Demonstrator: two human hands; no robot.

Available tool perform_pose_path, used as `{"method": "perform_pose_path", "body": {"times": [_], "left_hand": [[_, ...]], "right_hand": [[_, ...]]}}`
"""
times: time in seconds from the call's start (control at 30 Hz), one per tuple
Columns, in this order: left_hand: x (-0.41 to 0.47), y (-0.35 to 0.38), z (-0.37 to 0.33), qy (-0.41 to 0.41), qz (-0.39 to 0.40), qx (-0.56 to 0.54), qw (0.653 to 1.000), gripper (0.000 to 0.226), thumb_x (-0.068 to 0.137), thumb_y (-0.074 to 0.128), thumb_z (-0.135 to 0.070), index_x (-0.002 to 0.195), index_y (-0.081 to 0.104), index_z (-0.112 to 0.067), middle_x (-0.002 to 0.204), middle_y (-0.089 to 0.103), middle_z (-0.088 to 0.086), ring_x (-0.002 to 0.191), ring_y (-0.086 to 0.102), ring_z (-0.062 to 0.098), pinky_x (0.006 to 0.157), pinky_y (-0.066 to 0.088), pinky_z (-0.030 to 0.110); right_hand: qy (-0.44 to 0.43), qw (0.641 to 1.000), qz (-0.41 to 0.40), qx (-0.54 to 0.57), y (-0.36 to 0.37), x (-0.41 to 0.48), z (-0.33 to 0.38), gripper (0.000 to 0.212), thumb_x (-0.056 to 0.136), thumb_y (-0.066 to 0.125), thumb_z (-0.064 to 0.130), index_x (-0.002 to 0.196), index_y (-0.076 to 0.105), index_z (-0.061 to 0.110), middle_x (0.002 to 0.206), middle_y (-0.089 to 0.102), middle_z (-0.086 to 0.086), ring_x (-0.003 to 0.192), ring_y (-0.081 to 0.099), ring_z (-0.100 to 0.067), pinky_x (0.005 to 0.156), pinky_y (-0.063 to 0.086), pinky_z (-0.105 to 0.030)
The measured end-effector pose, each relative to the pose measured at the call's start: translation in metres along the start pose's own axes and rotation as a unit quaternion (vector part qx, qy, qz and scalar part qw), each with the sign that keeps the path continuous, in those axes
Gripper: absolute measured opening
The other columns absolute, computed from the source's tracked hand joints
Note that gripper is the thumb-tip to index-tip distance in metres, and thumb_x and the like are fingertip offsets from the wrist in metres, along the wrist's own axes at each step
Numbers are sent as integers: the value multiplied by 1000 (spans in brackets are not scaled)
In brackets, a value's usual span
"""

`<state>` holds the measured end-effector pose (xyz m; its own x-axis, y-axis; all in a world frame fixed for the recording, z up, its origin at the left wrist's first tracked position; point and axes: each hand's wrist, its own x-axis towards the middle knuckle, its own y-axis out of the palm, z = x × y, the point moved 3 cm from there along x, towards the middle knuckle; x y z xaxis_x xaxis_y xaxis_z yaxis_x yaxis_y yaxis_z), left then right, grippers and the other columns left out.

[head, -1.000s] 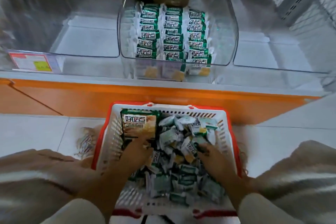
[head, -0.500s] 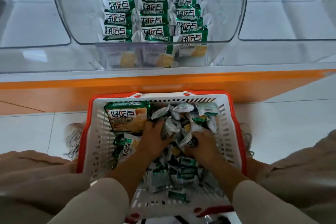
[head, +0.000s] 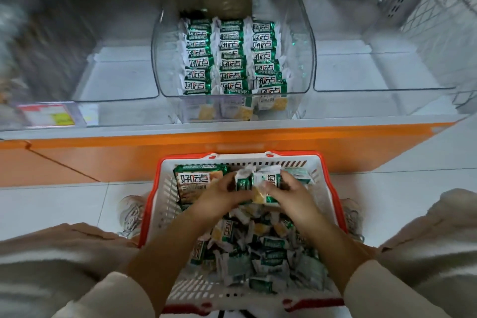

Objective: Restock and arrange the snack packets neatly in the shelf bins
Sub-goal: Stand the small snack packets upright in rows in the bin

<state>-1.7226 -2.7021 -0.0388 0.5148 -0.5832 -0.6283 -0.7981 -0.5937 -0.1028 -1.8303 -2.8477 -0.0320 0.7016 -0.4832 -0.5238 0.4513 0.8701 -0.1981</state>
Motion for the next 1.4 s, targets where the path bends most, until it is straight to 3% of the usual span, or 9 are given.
{"method": "perform_pose_path", "body": {"times": [0.17,0.27,0.4,0.53,0.63,0.8,0.97,1.23,1.4], "left_hand": [[-33,-19,-34,52,-51,-45,996,49,85,77,-25,125,50,-19,116,64,-6,104,65,15,82,56,24],[-47,-31,-51,54,-30,-107,992,36,90,69,-7,123,54,-8,110,69,13,97,72,28,89,58,41],[-65,-52,-82,75,-46,-124,988,17,94,62,-7,106,55,-17,112,64,11,93,72,34,87,58,45],[-75,-69,-123,135,-64,-114,982,37,90,71,-24,122,58,-13,114,70,12,100,70,36,96,54,52],[-76,-83,-147,178,-113,-54,976,43,85,73,-41,120,58,-20,105,73,2,92,72,20,83,59,37],[-81,-100,-172,242,-167,5,956,17,90,68,-36,101,59,-27,79,70,-11,62,63,-2,54,47,13],[-84,-118,-169,234,-182,26,955,18,89,69,-38,98,57,-28,62,64,-22,56,59,-6,51,40,14],[-84,-133,-150,197,-202,14,959,21,83,72,-41,97,59,-32,77,72,-12,67,68,5,54,47,14],[-87,-140,-139,184,-211,25,960,20,85,72,-38,99,59,-32,78,73,-12,67,68,4,53,43,13]], "right_hand": [[0,995,22,100,5,-27,28,87,77,76,42,149,31,20,145,45,6,132,47,-22,113,35,-46],[-16,982,64,175,0,-36,47,40,86,70,13,125,58,12,114,69,-6,108,66,-23,101,48,-44],[-75,982,52,164,-19,-46,83,45,70,78,25,112,64,16,98,70,-7,99,68,-22,89,54,-49],[-162,985,9,60,-46,-40,141,44,69,83,36,106,65,21,92,66,-12,94,66,-25,88,48,-35],[-243,969,-17,-40,-61,-30,196,35,71,82,20,101,63,25,86,61,1,82,58,-13,78,44,-17],[-345,835,-66,-423,-61,7,275,38,75,82,17,109,68,22,109,62,0,100,59,-17,84,41,-19],[-230,665,50,-709,-34,57,272,44,81,75,29,123,62,23,122,63,-1,110,56,-21,84,45,-27],[-155,691,142,-692,-21,78,259,34,80,74,17,111,61,22,84,50,12,80,49,-12,62,38,-23],[-156,693,135,-691,-25,77,263,20,80,73,11,92,61,23,82,54,13,84,56,-14,71,45,-26]]}}
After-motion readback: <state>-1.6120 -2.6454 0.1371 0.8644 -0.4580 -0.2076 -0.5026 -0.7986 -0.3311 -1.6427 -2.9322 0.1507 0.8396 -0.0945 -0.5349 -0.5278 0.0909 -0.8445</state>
